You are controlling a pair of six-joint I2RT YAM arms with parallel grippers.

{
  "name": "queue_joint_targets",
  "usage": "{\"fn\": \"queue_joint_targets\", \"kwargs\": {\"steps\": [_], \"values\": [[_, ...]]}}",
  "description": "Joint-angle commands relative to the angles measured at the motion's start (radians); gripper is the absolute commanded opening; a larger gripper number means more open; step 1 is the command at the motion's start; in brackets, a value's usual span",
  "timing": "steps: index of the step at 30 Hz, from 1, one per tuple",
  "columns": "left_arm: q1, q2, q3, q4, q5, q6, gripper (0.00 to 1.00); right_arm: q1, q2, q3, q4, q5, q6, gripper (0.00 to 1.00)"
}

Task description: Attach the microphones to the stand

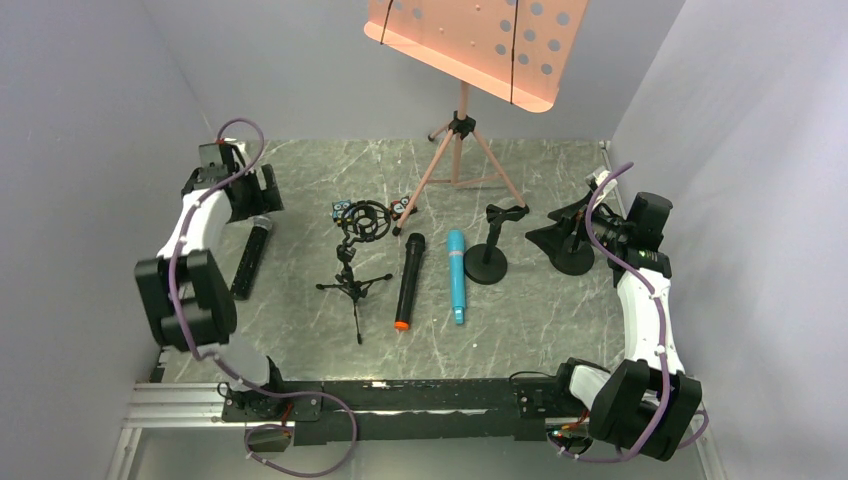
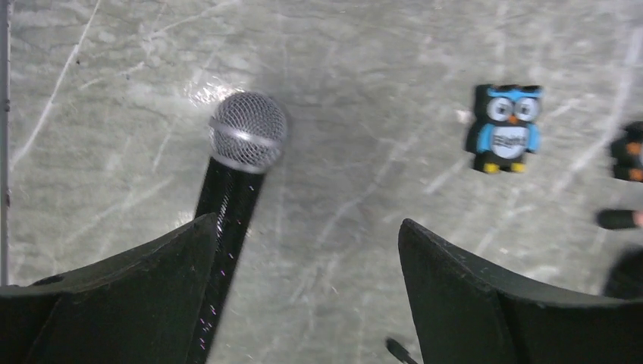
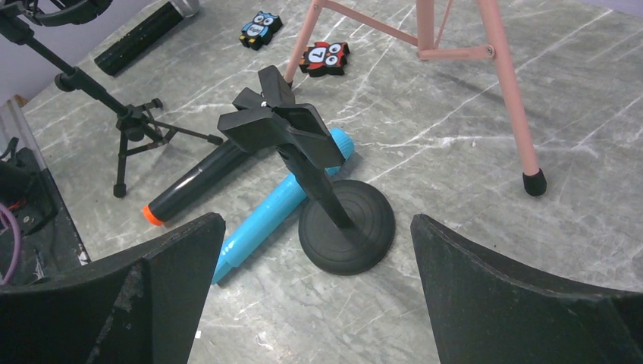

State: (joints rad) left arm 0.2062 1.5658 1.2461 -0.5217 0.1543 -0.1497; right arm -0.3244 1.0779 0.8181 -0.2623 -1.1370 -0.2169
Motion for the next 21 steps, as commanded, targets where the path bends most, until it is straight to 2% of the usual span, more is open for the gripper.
{"fn": "queue_joint_targets", "kwargs": {"steps": [1, 8, 13, 21], "values": [[0.002, 0.157, 0.136, -0.088, -0.132, 0.105, 0.91, 0.004, 0.005, 0.046, 0.004, -0.040, -0.005, 1.00], [0.002, 0.372, 0.252, -0.204, -0.150, 0.223, 0.79, 0.006, 0.019, 0.054, -0.008, -0.037, -0.007, 1.00], [0.003, 0.405, 0.241, -0.220, -0.138, 0.237, 0.77, 0.007, 0.030, 0.055, -0.009, -0.033, -0.009, 1.00], [0.002, 0.482, 0.270, -0.267, -0.128, 0.248, 0.68, 0.007, 0.033, 0.056, -0.015, -0.027, -0.013, 1.00]]}}
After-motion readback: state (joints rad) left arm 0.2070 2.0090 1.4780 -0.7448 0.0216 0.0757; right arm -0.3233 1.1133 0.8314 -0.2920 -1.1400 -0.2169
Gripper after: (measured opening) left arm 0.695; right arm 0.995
